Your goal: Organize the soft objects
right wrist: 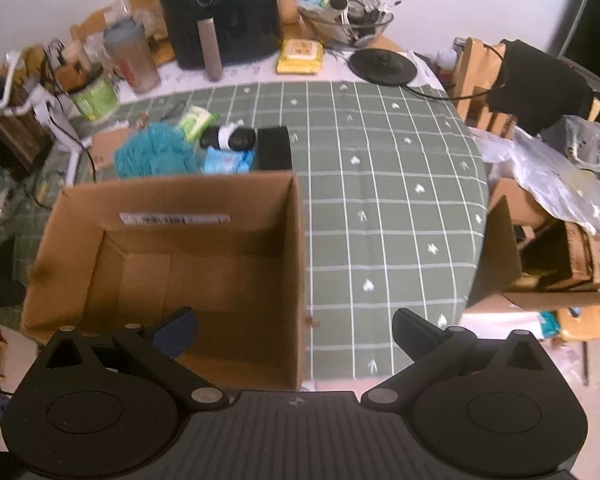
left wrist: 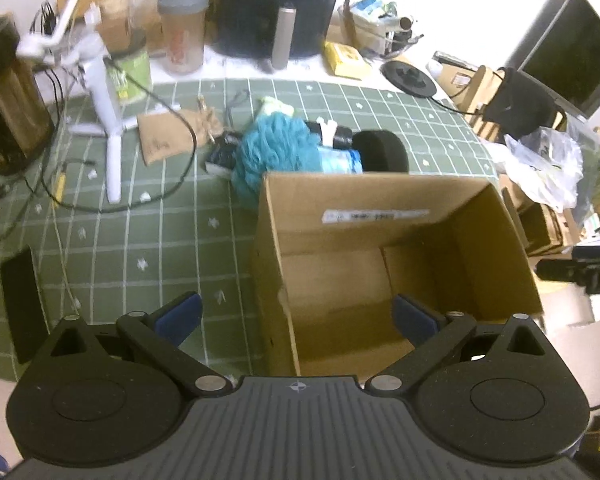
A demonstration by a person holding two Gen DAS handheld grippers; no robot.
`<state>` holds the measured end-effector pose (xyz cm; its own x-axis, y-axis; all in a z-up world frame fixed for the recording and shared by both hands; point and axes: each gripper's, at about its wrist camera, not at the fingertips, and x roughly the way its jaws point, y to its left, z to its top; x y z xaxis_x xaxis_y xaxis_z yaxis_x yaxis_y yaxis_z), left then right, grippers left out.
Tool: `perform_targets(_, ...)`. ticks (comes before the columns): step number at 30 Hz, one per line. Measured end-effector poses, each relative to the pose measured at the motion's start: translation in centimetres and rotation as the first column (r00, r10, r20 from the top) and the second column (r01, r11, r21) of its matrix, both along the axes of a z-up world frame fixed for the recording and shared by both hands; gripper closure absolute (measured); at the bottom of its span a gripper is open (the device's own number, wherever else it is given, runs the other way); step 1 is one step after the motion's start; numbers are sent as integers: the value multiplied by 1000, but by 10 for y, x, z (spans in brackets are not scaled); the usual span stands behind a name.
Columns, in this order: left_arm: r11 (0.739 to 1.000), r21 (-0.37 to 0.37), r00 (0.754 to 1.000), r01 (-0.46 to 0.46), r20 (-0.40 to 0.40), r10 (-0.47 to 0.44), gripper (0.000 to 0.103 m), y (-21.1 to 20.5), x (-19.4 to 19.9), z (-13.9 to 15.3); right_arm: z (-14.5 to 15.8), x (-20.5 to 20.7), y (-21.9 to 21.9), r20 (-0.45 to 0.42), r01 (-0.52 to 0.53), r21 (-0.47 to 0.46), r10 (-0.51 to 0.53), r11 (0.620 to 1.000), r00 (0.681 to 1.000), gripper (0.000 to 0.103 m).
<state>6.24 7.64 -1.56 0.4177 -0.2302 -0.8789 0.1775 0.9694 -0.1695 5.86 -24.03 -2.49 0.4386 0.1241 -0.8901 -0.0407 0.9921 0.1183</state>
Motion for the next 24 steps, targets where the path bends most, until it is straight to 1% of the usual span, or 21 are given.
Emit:
perform_targets(7,999,50,999,-15,42,13,0,-7,18,9,5,41,-29,75,-28,33,25,999,997,0)
perform_targets(10,998,61,999,-19,49,16,0,-10,22,10,5,61,-39,82,-50,55,45,997,996,0)
perform_targets(12,998,59,999,-16,43,14,0,-12,25,10,4,76,-43,89,-75,50,70,996,994,0)
perform_targets(16,998,49,999,-32,28,30,0,-15,30,6,-2,100,-47,101,-122,36,118,992,988,0)
perform_targets(18,999,38,999,-37,23,37,0,-16,32,5,-7,115,-49,104,-128,19,125,992,987,0)
perform_targets(22,999,-12,999,-45,12,45,0,-17,34,1,-25,142,-51,88,-144,35,140,989,986,0)
perform_targets(24,998,-37,999,-43,3,43,0,-17,34,-1,-35,155,-49,76,-179,47,175,983,982,0)
